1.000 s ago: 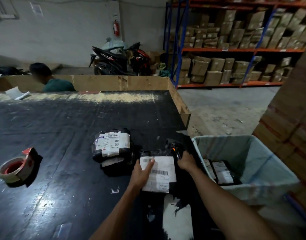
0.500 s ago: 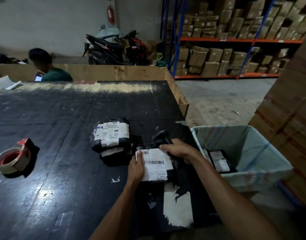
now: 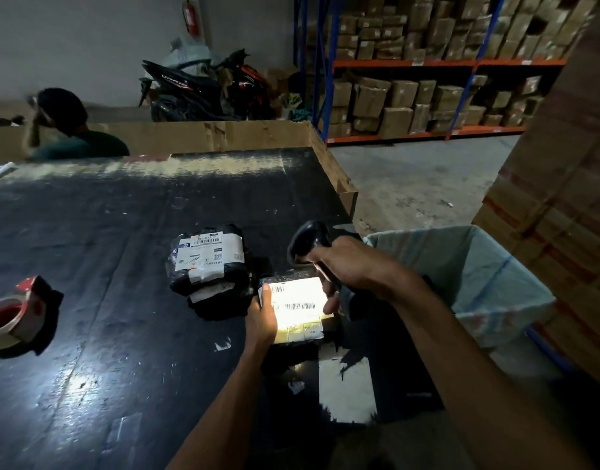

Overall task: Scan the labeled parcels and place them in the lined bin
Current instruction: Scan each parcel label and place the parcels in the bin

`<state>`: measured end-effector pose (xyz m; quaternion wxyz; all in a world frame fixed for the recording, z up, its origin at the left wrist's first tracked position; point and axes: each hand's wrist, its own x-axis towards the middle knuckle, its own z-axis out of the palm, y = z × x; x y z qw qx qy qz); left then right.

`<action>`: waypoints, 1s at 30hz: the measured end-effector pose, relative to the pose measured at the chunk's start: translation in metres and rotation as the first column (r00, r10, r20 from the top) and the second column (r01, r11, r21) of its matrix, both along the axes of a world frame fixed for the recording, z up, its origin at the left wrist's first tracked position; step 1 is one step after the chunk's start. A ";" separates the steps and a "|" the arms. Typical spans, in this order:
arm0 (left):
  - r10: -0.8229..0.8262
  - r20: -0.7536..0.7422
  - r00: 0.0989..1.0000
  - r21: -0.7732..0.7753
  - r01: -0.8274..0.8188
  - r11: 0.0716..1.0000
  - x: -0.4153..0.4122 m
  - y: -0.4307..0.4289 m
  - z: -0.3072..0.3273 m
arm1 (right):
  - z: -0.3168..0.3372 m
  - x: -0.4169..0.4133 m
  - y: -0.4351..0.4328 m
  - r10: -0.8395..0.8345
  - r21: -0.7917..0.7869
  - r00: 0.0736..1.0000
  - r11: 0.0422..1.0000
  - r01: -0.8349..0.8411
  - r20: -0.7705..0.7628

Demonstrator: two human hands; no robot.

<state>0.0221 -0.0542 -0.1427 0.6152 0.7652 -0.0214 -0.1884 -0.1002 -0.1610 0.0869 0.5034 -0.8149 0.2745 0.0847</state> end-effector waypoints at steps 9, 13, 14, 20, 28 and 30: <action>-0.027 0.046 0.999 -0.043 0.029 0.999 -0.005 0.001 0.003 | -0.013 -0.008 -0.001 0.006 -0.005 0.998 1.000 -0.006 -0.057; -0.019 0.029 0.999 -0.059 0.021 0.998 -0.008 0.001 0.009 | -0.023 -0.003 -0.005 0.012 0.022 0.999 1.000 -0.011 -0.051; -0.016 0.028 0.999 -0.055 0.018 0.998 -0.009 0.001 0.012 | -0.025 -0.003 -0.005 0.013 0.024 0.998 1.000 -0.012 -0.053; -0.021 0.034 0.999 0.010 0.020 1.000 -0.004 0.001 0.004 | -0.044 0.006 -0.020 0.048 0.002 0.998 0.999 -0.048 -0.031; -0.030 0.063 0.998 0.003 0.030 1.000 -0.007 0.001 0.008 | -0.112 0.042 -0.096 -0.209 0.173 0.971 0.967 0.188 0.114; -0.034 0.061 0.998 -0.007 0.035 0.999 -0.009 0.000 0.011 | -0.137 0.054 -0.113 -0.293 0.251 0.947 0.934 0.253 0.136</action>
